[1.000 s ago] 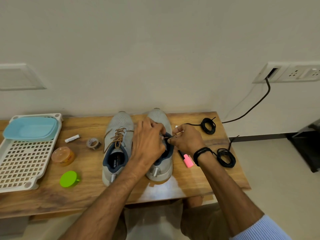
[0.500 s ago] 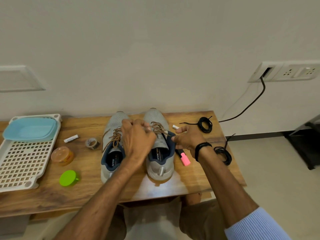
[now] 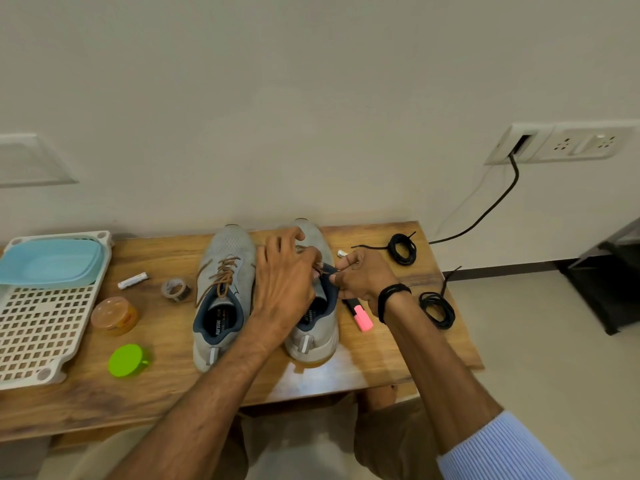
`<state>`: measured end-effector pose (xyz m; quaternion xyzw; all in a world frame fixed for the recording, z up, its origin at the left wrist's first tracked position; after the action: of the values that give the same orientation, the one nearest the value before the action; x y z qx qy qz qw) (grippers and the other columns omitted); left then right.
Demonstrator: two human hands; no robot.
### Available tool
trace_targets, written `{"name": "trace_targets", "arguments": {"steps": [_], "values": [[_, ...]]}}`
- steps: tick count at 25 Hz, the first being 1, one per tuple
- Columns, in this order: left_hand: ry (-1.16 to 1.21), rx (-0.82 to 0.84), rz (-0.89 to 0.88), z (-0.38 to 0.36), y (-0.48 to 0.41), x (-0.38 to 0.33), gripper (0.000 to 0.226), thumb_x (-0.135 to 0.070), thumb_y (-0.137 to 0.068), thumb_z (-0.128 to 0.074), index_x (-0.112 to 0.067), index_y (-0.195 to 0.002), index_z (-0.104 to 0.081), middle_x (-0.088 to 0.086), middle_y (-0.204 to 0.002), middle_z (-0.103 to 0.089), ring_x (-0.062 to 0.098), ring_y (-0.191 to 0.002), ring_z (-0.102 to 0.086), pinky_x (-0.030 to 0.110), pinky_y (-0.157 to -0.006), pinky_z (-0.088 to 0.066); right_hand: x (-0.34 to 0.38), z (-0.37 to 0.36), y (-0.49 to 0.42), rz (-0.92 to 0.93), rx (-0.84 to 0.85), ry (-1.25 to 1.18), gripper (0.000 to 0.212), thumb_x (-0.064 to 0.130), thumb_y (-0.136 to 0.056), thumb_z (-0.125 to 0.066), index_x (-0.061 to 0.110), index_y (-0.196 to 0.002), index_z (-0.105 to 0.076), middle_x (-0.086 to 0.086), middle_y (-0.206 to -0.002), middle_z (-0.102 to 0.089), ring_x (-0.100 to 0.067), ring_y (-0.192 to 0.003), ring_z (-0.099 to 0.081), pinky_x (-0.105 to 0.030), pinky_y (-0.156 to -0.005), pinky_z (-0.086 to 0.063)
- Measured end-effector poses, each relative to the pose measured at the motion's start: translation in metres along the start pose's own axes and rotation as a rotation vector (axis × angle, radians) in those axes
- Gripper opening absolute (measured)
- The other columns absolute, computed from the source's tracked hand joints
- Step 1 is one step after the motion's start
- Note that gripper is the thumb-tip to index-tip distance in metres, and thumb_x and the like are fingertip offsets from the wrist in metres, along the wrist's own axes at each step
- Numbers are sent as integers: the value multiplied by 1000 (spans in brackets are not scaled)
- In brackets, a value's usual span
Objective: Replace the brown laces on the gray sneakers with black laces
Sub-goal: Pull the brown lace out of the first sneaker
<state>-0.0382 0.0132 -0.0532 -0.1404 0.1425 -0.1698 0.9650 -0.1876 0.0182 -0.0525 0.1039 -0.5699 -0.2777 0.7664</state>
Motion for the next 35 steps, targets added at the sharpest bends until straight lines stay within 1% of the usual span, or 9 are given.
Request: {"name": "trace_targets", "arguments": {"steps": [5,9,11,14,16,19,23,27,35], "values": [[70,-131,-34,0,-4,-9,6,-18,-74,-73,-22,-78,-75,0,-114,-51,22,-105,-44,31,-85,-31,0,-1,2,-4,-13,-3,25,-3,-73,-77,13,-79,-59,-11,-81,-66,-35,-85,-72,-54,-71,-60],[807,-463,812,13,-12,22,9,-32,-83,-73,-23,-81,-72,5,-113,-53,17,-109,-51,28,-93,-42,0,2,2,-9,-38,46,23,-2,-73,-77,14,-76,-61,-12,-85,-70,-31,-80,-72,-50,-70,-61],[847,-474,1029,20,-15,34,22,-30,-87,-70,-15,-103,-70,8,-120,-51,20,-114,-51,27,-95,-42,0,3,1,-9,-38,66,21,-1,-74,-77,14,-75,-63,-12,-86,-72,-29,-79,-73,-49,-70,-61],[775,-271,888,25,-12,19,74,-21,-83,-75,-13,-144,-34,14,-134,-38,25,-115,-47,29,-93,-41,1,-1,1,19,-29,118,18,3,-73,-78,16,-74,-66,-11,-84,-73,-28,-77,-73,-47,-71,-61],[715,-224,758,23,-7,5,91,-18,-78,-79,-15,-146,-20,16,-132,-45,27,-106,-57,33,-85,-51,2,-3,3,53,-39,162,17,9,-72,-80,19,-74,-66,-8,-85,-73,-26,-80,-72,-46,-73,-61],[669,-24,603,21,-6,6,75,-18,-80,-78,-16,-136,-28,0,-100,-62,15,-84,-64,20,-62,-45,5,-3,8,126,-62,284,20,18,-72,-79,26,-81,-63,-3,-91,-71,-23,-84,-70,-43,-77,-60],[553,348,541,15,-2,17,50,-28,-76,-84,-21,-116,-55,-6,-99,-62,13,-93,-60,28,-78,-47,14,-8,17,311,-32,534,27,15,-80,-71,26,-104,-65,1,-107,-66,-18,-100,-63,-25,-82,-48],[537,314,465,17,0,18,51,-8,-76,-80,-20,-117,-52,-12,-90,-57,11,-85,-59,25,-73,-47,15,-31,10,536,-46,665,20,25,-86,-68,29,-106,-70,-3,-117,-59,-21,-109,-55,-28,-87,-45],[599,233,504,18,1,20,63,-1,-75,-75,-20,-119,-33,-6,-87,-64,10,-77,-64,28,-68,-53,26,-43,-2,621,-7,576,19,21,-92,-63,11,-80,-73,-5,-88,-70,-20,-93,-57,-34,-85,-42]]}}
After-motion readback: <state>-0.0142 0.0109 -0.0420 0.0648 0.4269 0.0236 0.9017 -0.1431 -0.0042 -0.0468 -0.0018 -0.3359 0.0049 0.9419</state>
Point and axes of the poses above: each hand's wrist, its own y-axis away from the middle knuckle, its own z-axis out of the back of the hand, x = y × z, the point moved 1 cm from there along -y, towards the middle knuckle
